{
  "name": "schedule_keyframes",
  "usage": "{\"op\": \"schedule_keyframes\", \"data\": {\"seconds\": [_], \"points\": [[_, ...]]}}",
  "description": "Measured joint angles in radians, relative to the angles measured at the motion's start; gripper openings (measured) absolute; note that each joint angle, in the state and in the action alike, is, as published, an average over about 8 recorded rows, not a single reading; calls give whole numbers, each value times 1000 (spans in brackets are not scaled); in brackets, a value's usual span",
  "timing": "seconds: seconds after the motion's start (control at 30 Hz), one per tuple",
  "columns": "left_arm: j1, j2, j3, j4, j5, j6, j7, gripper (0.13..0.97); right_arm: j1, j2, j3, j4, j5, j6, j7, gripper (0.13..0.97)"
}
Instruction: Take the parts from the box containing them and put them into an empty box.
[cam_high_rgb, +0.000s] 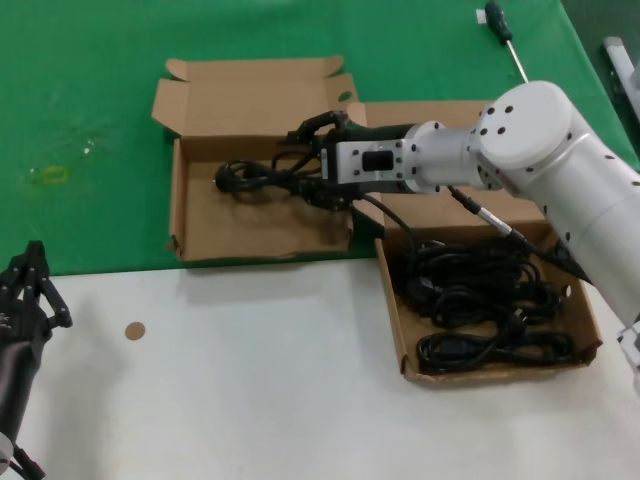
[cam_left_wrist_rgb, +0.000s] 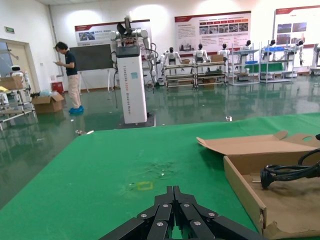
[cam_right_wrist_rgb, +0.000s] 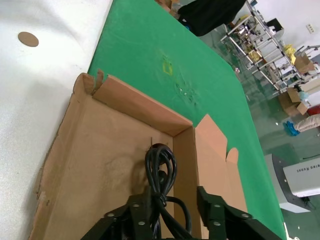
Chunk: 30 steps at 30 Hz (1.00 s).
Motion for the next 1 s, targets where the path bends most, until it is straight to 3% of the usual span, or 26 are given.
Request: {"op": "schedule_keyframes", "data": {"seconds": [0.3, 0.57, 0.7, 1.0], "points": [[0, 0, 0, 0, 0, 0, 0, 152, -19, 27, -1, 57, -6, -14, 39, 451], [0, 0, 0, 0, 0, 0, 0, 152, -58, 73, -1, 175, -17, -28, 110, 670], [0, 0, 0, 0, 0, 0, 0, 152, -83, 100, 0, 242, -22, -34, 146, 670], [0, 0, 0, 0, 0, 0, 0, 152, -120, 138, 9, 338, -20, -38, 191, 840]]}}
